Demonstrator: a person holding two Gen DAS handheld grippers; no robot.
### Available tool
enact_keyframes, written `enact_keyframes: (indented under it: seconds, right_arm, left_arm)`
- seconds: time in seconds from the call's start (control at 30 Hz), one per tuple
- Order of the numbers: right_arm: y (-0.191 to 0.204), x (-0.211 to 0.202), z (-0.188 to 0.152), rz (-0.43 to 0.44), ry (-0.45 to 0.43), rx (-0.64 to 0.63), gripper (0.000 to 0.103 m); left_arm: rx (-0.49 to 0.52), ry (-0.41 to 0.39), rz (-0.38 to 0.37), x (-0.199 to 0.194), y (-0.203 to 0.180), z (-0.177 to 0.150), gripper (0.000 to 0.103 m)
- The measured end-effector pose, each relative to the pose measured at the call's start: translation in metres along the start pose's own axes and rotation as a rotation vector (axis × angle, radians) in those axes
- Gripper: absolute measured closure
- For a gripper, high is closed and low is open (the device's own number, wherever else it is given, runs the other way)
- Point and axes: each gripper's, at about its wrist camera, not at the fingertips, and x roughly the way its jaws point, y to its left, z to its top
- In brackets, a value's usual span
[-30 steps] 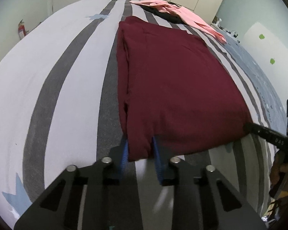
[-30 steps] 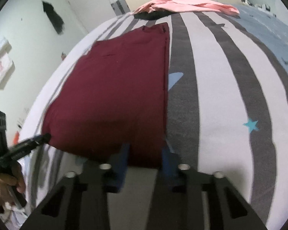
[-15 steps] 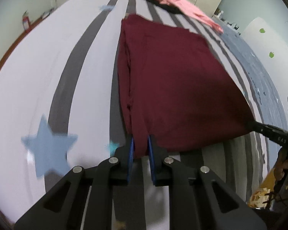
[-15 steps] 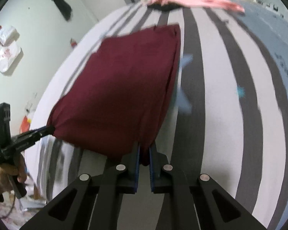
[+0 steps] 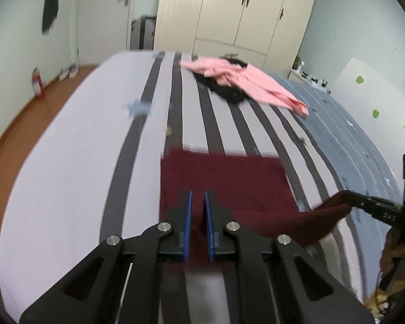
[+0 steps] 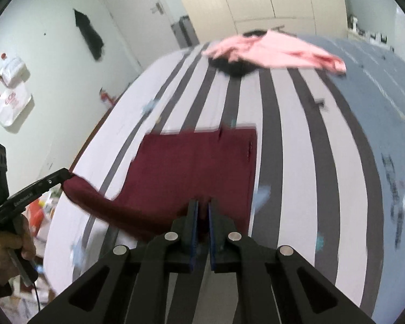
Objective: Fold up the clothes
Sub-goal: 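Grasp the maroon shirt's end with the left gripper while the right gripper grasps it too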
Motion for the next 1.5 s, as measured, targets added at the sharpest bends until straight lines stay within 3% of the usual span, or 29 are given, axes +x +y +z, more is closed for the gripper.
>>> enact_keyframes:
  seconds: [0.2, 0.3, 0.4, 0.47, 0.57, 0.73, 0.83, 1.0, 1.1, 1.13, 1.17, 1.27, 1.4, 1.5]
  right_arm:
    - [-0.028, 0.108, 0.082, -0.029, 0.018, 0.045, 0.097]
    - [-0.047, 0.151, 0.098, -0.031, 0.043, 0.090, 0.097]
    - [-0.067, 0.180, 0.108, -0.034, 0.087, 0.172, 0.093]
    - [-0.076, 0.178, 0.109, -0.021, 0.076, 0.219, 0.071]
    - [-0.074, 0.156, 0.097, 0.005, 0.008, 0.181, 0.060]
    - [-0.056, 0.155, 0.065, -0.003, 0.059, 0.055, 0.060]
    - [-0.048, 0.164, 0.052, -0.026, 0.091, 0.015, 0.060]
    - [-0.049, 0.176, 0.063, -0.023, 0.063, 0.050, 0.060]
    - [-0.053, 0.185, 0.070, -0.022, 0.071, 0.066, 0.062]
    - [-0.054, 0.188, 0.072, -0.020, 0.074, 0.073, 0.069]
    - [-0.055, 0.190, 0.074, -0.020, 0.080, 0.069, 0.083]
    - [-0.053, 0.182, 0.071, -0.023, 0.069, 0.053, 0.093]
    - [-0.050, 0.161, 0.070, -0.048, 0.014, 0.048, 0.095]
    - [-0.053, 0.153, 0.073, -0.062, -0.014, 0.079, 0.095]
  left_arm:
    - [0.037, -0.007, 0.013, 0.104, 0.021, 0.056, 0.097]
    - [0.023, 0.041, 0.029, 0.147, 0.031, 0.066, 0.097]
    - [-0.065, 0.032, 0.001, 0.157, 0.047, 0.073, 0.097]
    - [-0.124, 0.006, -0.005, 0.149, 0.061, 0.071, 0.089]
    - [-0.124, 0.019, -0.024, 0.137, 0.068, 0.058, 0.082]
    - [-0.060, 0.103, -0.067, 0.133, 0.062, 0.028, 0.071]
    - [-0.029, 0.119, -0.087, 0.136, 0.054, 0.023, 0.071]
    - [-0.050, 0.135, -0.121, 0.153, 0.057, 0.028, 0.071]
    - [-0.057, 0.162, -0.137, 0.164, 0.057, 0.030, 0.079]
    - [-0.046, 0.166, -0.138, 0.166, 0.056, 0.030, 0.084]
    - [-0.030, 0.168, -0.137, 0.167, 0.054, 0.029, 0.088]
    - [-0.010, 0.138, -0.150, 0.159, 0.049, 0.032, 0.094]
    - [0.013, 0.087, -0.152, 0.149, 0.039, 0.045, 0.095]
    - [0.026, 0.107, -0.104, 0.163, 0.036, 0.048, 0.095]
